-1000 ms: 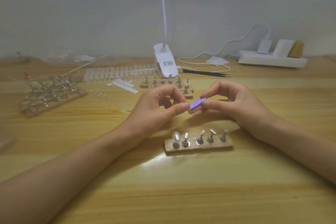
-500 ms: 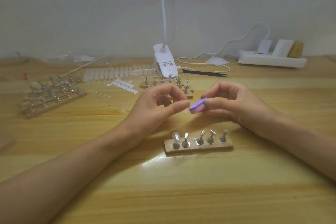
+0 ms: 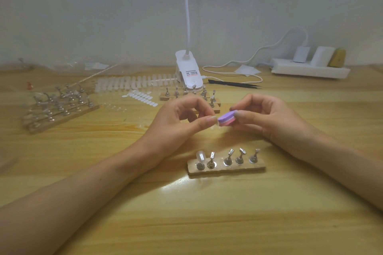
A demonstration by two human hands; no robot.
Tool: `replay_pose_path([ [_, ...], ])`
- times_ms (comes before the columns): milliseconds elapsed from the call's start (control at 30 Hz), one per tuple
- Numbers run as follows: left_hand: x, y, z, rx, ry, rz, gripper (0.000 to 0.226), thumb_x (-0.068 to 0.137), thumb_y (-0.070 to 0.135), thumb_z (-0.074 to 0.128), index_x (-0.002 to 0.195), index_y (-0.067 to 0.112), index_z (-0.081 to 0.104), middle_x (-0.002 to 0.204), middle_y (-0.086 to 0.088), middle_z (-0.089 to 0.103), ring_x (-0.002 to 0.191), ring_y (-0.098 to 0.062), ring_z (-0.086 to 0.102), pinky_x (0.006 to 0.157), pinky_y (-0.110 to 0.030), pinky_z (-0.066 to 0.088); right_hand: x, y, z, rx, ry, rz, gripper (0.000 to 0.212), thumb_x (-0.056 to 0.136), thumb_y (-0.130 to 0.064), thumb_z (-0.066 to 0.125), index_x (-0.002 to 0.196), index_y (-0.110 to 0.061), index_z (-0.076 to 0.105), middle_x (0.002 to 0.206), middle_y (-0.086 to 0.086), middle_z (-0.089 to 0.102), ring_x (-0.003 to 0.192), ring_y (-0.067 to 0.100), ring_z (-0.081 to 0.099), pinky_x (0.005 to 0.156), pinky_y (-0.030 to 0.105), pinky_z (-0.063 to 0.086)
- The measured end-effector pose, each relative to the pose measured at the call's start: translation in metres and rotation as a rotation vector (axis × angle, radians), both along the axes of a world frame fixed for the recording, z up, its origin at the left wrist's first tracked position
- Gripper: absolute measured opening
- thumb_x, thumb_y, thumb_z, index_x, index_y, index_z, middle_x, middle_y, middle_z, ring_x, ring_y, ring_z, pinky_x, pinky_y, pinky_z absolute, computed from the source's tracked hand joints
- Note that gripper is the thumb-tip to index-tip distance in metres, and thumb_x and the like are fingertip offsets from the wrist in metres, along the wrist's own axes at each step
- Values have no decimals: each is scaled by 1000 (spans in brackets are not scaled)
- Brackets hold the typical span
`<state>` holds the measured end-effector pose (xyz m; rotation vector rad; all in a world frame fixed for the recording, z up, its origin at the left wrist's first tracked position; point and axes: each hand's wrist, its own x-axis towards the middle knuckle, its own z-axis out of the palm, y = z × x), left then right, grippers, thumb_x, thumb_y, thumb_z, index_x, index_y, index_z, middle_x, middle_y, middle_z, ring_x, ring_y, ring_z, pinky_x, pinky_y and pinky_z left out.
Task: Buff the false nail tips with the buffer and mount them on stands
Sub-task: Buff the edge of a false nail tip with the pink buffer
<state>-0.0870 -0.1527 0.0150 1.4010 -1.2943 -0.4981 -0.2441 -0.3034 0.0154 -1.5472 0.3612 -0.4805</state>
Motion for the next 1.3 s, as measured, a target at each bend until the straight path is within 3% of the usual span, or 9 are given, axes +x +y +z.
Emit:
replay_pose_path([
  [300,0,0,-1,-13,-21,-7,15,85,8,72,76,17,65,80,-2,66,71,-7,56,67,-16,44,0,3,-1,-56,39,87,13,75,-17,77,85,-11,71,102,18,73,97,33,73,86,37,60],
  [433,-1,0,0,-16,-51,-9,15,84,9,73,76,19,66,83,-8,66,70,-4,56,68,-15,45,0,1,0,-42,10,-5,17,76,-13,75,90,-6,69,98,16,75,91,28,74,81,28,59],
  [567,1,0,-1,-16,-39,-2,15,85,8,73,76,18,66,83,-7,67,72,-6,57,68,-17,46,-1,8,-1,-85,21,107,10,80,-14,76,88,-11,72,102,19,74,94,35,74,82,37,61],
  [700,1,-1,-2,-6,-43,16,15,85,9,73,75,18,66,83,-6,66,69,-4,55,67,-15,44,-1,5,1,-65,-5,-66,16,75,-15,75,89,-9,71,100,14,76,90,28,74,79,26,59],
  [833,0,-1,-2,-8,-77,13,14,85,7,73,76,16,67,83,-6,66,69,-3,56,67,-16,45,0,9,-2,-69,37,87,10,78,-14,76,88,-12,73,101,18,74,94,33,74,82,36,61],
  [933,0,-1,-1,-10,-69,20,15,84,8,74,75,18,66,83,-7,66,70,-4,56,68,-16,45,-2,8,-1,-98,34,-22,18,76,-16,75,92,-7,72,99,14,76,93,31,74,79,29,60],
  [1033,0,-1,-2,-5,-75,34,16,85,8,73,75,18,66,81,-1,66,70,-4,57,67,-15,45,-2,12,-2,-74,38,95,12,79,-15,76,90,-10,74,97,16,76,89,32,75,75,30,61],
  [1300,-2,0,-1,-5,-131,7,17,84,10,74,75,21,65,82,-1,66,69,-1,56,66,-10,41,0,0,-3,-46,11,-41,27,77,-13,74,100,1,70,97,16,76,92,25,75,79,22,58],
])
